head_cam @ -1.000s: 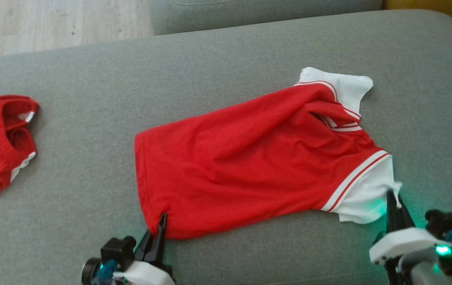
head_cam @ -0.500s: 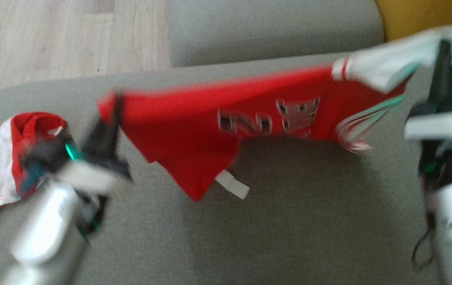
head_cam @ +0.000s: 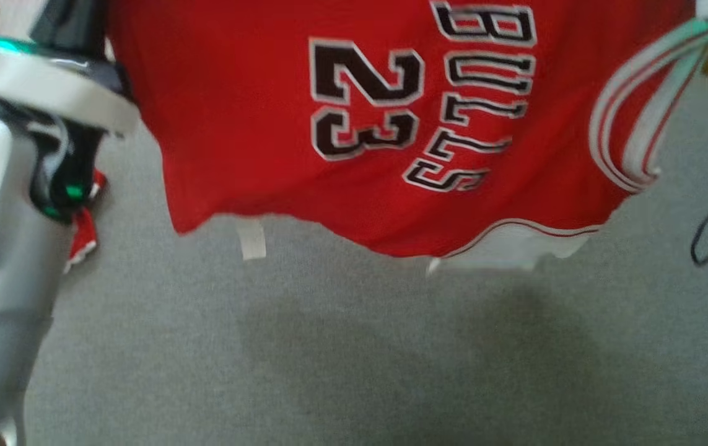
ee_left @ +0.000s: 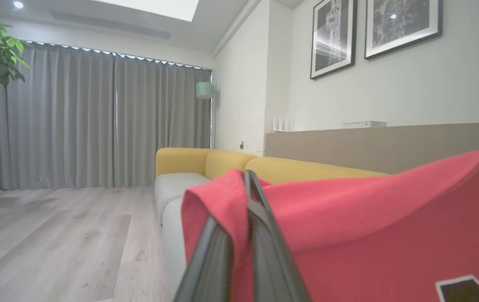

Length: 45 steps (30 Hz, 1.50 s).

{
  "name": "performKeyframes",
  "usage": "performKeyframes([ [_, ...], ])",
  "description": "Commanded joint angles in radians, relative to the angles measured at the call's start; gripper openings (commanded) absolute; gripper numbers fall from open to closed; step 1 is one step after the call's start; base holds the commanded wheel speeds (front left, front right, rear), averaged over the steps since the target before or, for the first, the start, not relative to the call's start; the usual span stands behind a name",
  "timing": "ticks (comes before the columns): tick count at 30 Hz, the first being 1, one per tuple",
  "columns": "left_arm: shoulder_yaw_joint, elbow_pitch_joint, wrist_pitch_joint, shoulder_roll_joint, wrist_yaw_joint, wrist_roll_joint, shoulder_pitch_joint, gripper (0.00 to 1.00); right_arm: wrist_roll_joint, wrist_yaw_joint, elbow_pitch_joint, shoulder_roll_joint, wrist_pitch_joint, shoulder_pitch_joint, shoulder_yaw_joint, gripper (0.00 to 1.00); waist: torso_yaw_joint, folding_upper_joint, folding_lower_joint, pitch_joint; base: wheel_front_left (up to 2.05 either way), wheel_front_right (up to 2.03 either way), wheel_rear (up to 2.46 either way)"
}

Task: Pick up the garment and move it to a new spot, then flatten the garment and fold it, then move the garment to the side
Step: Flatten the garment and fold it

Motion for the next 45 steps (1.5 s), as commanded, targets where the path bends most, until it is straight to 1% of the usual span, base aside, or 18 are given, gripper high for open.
performKeyframes([
  [1, 0.052, -0.008, 0.002, 0.028, 0.01, -0.007, -0.078, 0.0, -0.011, 0.003, -0.008, 0.015, 0.003, -0.064, 0.011, 0.0, 0.004, 0.0, 0.0, 0.058, 0.0, 0.0, 0.0],
  [3, 0.057, 0.039, -0.008, 0.011, 0.02, -0.005, -0.125, 0.0, -0.051, 0.003, 0.053, 0.024, -0.007, -0.131, 0.021, 0.0, 0.005, 0.0, 0.0, 0.108, 0.0, 0.0, 0.0],
  [5, 0.062, 0.096, -0.042, -0.002, 0.033, 0.016, -0.185, 0.0, -0.096, 0.003, 0.118, 0.036, -0.04, -0.205, 0.025, 0.0, 0.005, 0.0, 0.0, 0.154, 0.0, 0.0, 0.0],
  [8, 0.076, 0.189, -0.126, -0.027, 0.05, 0.046, -0.284, 0.0, -0.15, 0.003, 0.199, 0.062, -0.099, -0.322, -0.004, 0.0, 0.001, 0.0, 0.0, 0.205, 0.0, 0.0, 0.0],
  [11, 0.103, 0.258, -0.204, -0.056, 0.057, 0.053, -0.376, 0.0, -0.192, 0.003, 0.233, 0.07, -0.12, -0.41, -0.045, 0.0, 0.001, 0.0, 0.0, 0.239, 0.0, 0.0, 0.0],
  [14, 0.137, 0.314, -0.24, -0.078, 0.047, 0.047, -0.413, 0.0, -0.199, 0.003, 0.216, 0.079, -0.122, -0.415, -0.105, 0.0, 0.001, 0.0, 0.0, 0.242, 0.0, 0.0, 0.0],
  [16, 0.147, 0.348, -0.247, -0.093, 0.032, 0.039, -0.382, 0.0, -0.198, 0.003, 0.216, 0.079, -0.122, -0.357, -0.116, 0.0, -0.002, 0.0, 0.0, 0.228, 0.0, 0.0, 0.0],
  [18, 0.149, 0.384, -0.249, -0.113, 0.018, 0.021, -0.317, 0.0, -0.179, 0.003, 0.224, 0.075, -0.122, -0.276, -0.118, 0.0, -0.005, 0.0, 0.0, 0.216, 0.0, 0.0, 0.0],
  [22, 0.094, 0.443, -0.25, -0.154, -0.001, -0.002, -0.129, 0.0, -0.086, 0.003, 0.234, 0.071, -0.123, -0.064, -0.087, 0.0, -0.01, 0.0, 0.0, 0.192, 0.0, 0.0, 0.0],
  [27, 0.08, 0.483, -0.251, -0.253, -0.005, -0.126, 0.154, 0.0, 0.026, 0.003, 0.224, 0.06, -0.123, 0.227, -0.057, 0.0, -0.021, 0.0, 0.0, 0.161, 0.0, 0.0, 0.0],
  [28, 0.072, 0.485, -0.251, -0.266, -0.005, -0.139, 0.206, 0.0, 0.044, 0.003, 0.219, 0.061, -0.123, 0.282, -0.046, 0.0, -0.024, 0.0, 0.0, 0.154, 0.0, 0.0, 0.0],
  [29, 0.072, 0.485, -0.251, -0.266, -0.005, -0.139, 0.206, 0.0, 0.044, 0.003, 0.219, 0.061, -0.123, 0.282, -0.046, 0.0, -0.024, 0.0, 0.0, 0.154, 0.0, 0.0, 0.0],
  [33, 0.046, 0.486, -0.251, -0.308, -0.005, -0.193, 0.378, 0.0, 0.104, 0.003, 0.174, 0.075, -0.123, 0.47, -0.026, 0.0, -0.035, 0.0, 0.0, 0.121, 0.0, 0.0, 0.0],
  [36, 0.032, 0.474, -0.252, -0.322, -0.005, -0.228, 0.462, 0.0, 0.139, 0.003, 0.134, 0.089, -0.123, 0.588, -0.008, 0.0, -0.044, 0.0, 0.0, 0.085, 0.0, 0.0, 0.0],
  [40, 0.053, 0.449, -0.252, -0.329, -0.005, -0.258, 0.551, 0.0, 0.154, 0.003, 0.105, 0.094, -0.123, 0.711, 0.011, 0.0, -0.058, 0.0, 0.0, 0.026, 0.0, 0.0, 0.0],
  [45, 0.078, 0.422, -0.252, -0.33, -0.005, -0.246, 0.643, 0.0, 0.161, 0.003, 0.087, 0.092, -0.123, 0.821, 0.003, 0.0, -0.066, 0.0, 0.0, -0.029, 0.0, 0.0, 0.0],
])
